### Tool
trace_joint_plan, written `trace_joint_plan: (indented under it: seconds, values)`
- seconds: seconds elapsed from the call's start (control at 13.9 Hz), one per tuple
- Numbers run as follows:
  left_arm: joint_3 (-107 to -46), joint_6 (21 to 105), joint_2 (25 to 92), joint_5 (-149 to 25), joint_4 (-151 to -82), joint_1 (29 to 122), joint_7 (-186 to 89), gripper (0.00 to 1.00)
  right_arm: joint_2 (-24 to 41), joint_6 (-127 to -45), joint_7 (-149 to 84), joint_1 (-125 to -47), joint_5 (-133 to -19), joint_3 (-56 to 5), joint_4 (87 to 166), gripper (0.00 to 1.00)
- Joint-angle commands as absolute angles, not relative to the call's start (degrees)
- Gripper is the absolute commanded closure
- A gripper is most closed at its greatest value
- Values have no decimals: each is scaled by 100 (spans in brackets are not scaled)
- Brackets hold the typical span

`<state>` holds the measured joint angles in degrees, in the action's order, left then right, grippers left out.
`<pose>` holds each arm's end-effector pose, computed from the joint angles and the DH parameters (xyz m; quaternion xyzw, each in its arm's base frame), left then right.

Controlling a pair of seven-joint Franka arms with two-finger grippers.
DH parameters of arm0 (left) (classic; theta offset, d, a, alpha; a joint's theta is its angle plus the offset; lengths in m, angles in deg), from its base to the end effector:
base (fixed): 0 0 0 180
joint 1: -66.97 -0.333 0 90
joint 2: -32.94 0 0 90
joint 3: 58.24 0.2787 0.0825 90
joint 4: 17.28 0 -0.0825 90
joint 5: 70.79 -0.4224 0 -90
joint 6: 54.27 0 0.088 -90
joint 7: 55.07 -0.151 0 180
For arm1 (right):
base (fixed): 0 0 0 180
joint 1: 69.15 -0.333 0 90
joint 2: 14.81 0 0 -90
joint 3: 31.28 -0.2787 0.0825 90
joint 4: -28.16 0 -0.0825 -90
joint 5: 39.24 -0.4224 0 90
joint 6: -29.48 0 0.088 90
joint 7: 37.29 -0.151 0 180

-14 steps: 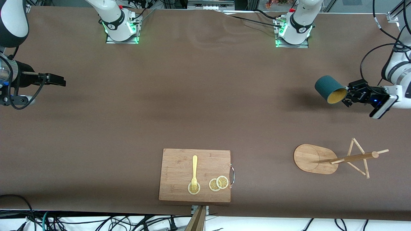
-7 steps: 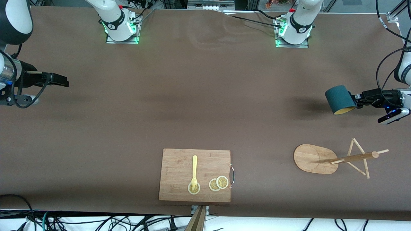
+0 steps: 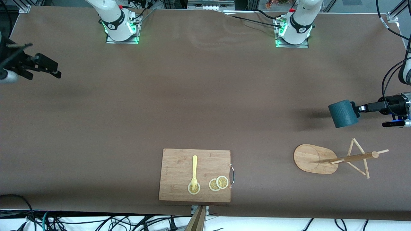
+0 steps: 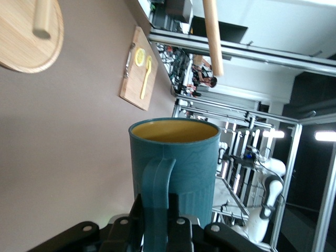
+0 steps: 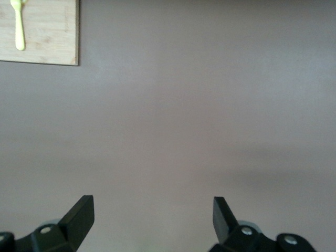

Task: Pass cup and hang on rack
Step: 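Lower the mug handle onto a rack peg with the left gripper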

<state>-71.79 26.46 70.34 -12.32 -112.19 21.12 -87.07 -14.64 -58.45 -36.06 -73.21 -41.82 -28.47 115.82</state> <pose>0.5774 0.2104 0.2051 0.7497 0.1284 -0.0300 0.6485 0.5903 0.0199 0.5592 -0.9995 -0.0225 -0.0009 0.0224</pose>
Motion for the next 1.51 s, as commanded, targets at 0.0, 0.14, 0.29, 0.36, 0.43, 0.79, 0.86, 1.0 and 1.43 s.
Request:
trace_joint_plan:
  seconds: [0.0,0.14,0.29,0.36,0.43,0.79,0.86,1.0,1.43]
  values:
    - [-7213,2808,7021,-1261,-11062,2259,-8320,100,-1639,-6016,-3509,-7293,-4021,-2794,11867,0]
    - [-7213,2808,7029,-1278,-10791,2303,-8109,100,-1657,-6113,-3501,-7293,-3985,-2732,11947,0]
    - [-7221,2808,7021,-1279,-10737,2312,-8021,100,-1604,-6122,-3518,-7293,-3977,-2732,11913,0]
    - [-7230,2808,7029,-1287,-10659,2320,-7925,100,-1586,-6079,-3509,-7276,-3976,-2732,11912,0]
    - [-7230,2808,7029,-1287,-10554,2347,-7784,100,-1525,-6078,-3518,-7276,-3976,-2732,11895,0]
    - [-7213,2912,7152,-1296,-10078,2567,-7291,100,-1306,-6043,-3571,-7284,-3880,-2758,11833,0]
    - [-7213,3026,7178,-1287,-10078,2567,-7282,100,-1279,-6026,-3562,-7293,-3845,-2767,11824,0]
    - [-7213,3159,7292,-1287,-9956,2567,-7299,100,-1174,-5947,-3571,-7311,-3845,-2776,11824,0]
    - [-7186,3571,7372,-1322,-9753,2628,-7308,100,-1173,-6017,-3597,-7311,-3862,-2899,11798,0]
